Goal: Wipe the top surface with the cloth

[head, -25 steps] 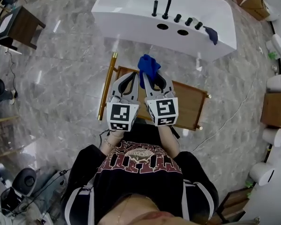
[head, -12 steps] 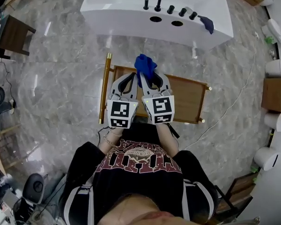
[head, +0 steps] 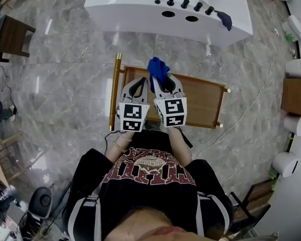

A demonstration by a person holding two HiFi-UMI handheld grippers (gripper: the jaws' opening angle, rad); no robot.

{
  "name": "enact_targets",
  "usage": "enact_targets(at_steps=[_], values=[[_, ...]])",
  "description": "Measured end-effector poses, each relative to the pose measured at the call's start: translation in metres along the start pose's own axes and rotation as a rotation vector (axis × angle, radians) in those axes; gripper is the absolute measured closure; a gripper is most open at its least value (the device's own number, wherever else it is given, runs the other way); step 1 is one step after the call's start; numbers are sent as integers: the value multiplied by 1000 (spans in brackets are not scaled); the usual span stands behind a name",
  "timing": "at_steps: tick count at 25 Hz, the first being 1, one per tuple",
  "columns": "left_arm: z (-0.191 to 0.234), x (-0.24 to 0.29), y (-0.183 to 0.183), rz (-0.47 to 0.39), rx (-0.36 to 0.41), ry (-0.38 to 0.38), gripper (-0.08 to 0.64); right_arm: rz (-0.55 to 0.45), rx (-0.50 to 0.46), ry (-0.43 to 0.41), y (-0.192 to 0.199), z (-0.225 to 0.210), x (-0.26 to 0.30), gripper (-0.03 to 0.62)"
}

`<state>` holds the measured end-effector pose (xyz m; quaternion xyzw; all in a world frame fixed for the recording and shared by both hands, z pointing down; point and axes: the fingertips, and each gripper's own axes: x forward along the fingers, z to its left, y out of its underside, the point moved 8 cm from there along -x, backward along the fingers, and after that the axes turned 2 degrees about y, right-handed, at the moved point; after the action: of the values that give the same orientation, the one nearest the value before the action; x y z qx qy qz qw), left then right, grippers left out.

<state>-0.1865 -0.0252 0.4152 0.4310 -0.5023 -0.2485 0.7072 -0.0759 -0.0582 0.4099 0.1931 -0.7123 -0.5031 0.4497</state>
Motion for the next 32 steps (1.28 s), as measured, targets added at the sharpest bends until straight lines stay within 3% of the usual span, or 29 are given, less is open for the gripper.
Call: enact_targets(at_steps=[16,24,32], values=[[43,40,112,294,-77,-54,511,141,35,12,36,4,18,500],[46,49,142,369,-121,-38,511,194,72,-4,49,9,33,500],[59,64,172,457,-211,-48,511,298,112,-65,46,14,38,500]])
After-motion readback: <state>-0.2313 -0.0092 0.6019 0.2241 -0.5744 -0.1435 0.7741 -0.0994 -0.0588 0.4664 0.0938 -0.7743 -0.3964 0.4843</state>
